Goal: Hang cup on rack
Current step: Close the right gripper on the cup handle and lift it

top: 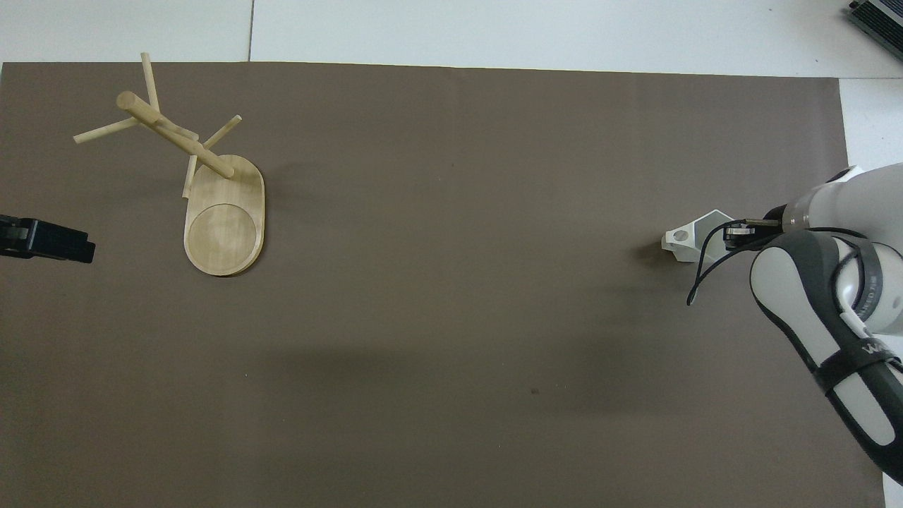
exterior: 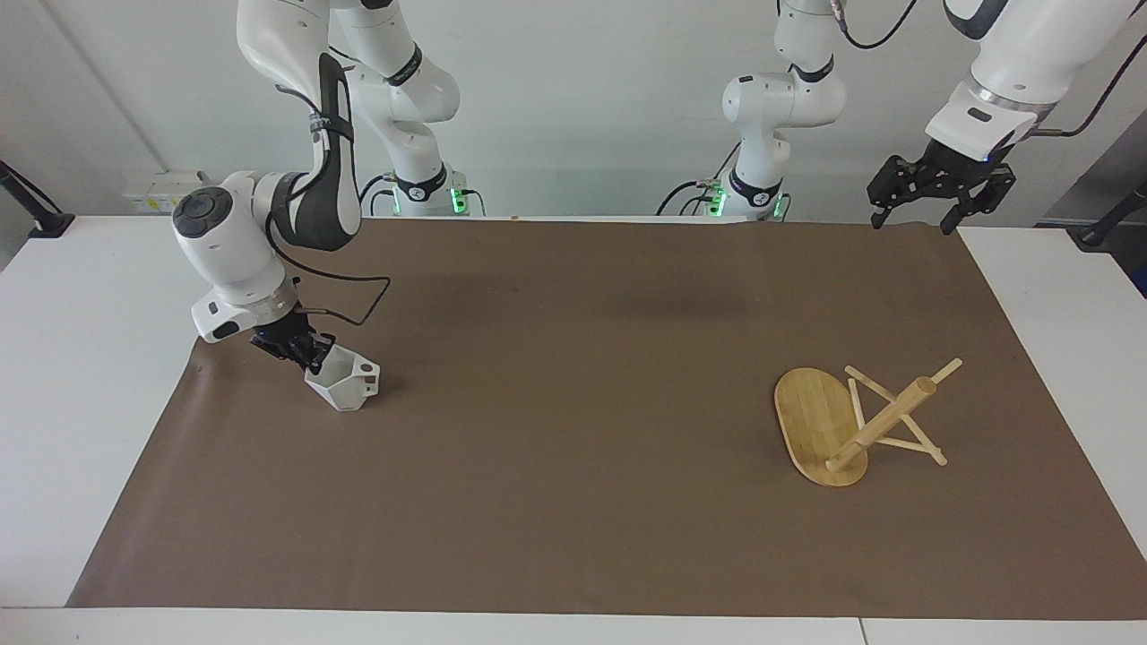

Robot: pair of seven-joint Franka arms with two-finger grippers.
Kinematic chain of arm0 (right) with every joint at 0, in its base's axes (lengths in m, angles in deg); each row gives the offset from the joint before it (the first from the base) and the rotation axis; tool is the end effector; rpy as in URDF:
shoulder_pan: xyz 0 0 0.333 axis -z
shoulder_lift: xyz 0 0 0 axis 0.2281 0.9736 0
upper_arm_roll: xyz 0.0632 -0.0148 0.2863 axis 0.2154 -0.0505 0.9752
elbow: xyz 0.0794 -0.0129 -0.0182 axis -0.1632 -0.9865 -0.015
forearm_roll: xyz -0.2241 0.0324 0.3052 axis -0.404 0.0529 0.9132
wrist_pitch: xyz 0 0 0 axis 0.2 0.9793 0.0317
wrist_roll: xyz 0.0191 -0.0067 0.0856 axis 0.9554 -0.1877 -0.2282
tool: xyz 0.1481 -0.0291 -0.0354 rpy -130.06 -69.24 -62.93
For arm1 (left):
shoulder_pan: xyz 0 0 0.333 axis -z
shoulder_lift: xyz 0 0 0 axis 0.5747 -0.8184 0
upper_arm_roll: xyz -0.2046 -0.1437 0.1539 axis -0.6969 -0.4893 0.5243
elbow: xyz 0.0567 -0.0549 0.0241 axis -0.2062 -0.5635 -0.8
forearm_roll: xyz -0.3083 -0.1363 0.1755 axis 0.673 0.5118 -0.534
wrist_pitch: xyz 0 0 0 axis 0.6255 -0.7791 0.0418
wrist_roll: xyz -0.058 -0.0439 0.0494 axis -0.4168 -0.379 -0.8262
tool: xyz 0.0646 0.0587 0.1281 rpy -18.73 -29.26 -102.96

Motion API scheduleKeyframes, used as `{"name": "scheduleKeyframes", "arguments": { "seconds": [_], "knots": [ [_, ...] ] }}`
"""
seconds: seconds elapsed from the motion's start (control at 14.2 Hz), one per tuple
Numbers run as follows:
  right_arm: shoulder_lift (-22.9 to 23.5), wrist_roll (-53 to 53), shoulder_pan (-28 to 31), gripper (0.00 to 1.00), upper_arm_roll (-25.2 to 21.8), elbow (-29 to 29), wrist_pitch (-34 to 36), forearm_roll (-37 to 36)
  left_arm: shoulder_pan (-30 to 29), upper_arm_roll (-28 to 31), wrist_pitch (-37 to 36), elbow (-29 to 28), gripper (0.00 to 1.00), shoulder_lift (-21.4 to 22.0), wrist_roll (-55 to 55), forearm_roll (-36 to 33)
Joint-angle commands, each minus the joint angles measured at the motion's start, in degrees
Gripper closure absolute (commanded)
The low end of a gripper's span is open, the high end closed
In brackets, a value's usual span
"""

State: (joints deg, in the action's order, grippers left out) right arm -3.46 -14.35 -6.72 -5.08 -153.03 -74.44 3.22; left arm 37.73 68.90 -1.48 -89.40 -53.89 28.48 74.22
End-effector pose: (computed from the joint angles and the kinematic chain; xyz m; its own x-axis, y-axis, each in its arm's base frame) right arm 0.5662 -0.0751 0.3083 0.9895 -0.1412 0.0296 -0.1410 -0.9900 -0.0091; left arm 0.5113 -0.0342 0.5794 0.9868 -0.1620 -0.0043 -0.1620 -0.9868 0.0037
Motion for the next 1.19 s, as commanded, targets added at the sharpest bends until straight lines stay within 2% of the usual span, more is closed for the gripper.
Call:
{"name": "scheduleKeyframes", "arguments": {
  "seconds": [0.0,0.49,0.7,0.91,1.12],
  "knots": [
    [-1.06,0.56,0.39,0.93,0.58,0.57,2.28,-0.07,-0.29,-0.17,-0.48,-1.55,0.0,1.57,-0.2,-0.28],
    [-2.2,1.0,-0.14,0.94,0.84,10.5,16.06,3.26,-0.29,-0.17,-0.48,-1.55,0.0,1.57,-0.2,-0.28],
    [-5.62,1.09,-0.14,0.94,1.98,13.5,22.4,4.06,-0.29,-0.08,-0.48,-1.55,0.0,1.57,-0.2,-0.28],
    [-9.84,0.83,-0.14,0.94,2.95,13.68,25.65,5.89,-0.37,-0.08,-0.48,-1.55,0.0,1.57,-0.2,-0.28],
    [-13.62,0.82,-0.14,0.94,2.86,14.81,29.35,13.69,-0.29,-0.17,-0.48,-1.55,0.0,1.57,-0.2,-0.28]
  ]
}}
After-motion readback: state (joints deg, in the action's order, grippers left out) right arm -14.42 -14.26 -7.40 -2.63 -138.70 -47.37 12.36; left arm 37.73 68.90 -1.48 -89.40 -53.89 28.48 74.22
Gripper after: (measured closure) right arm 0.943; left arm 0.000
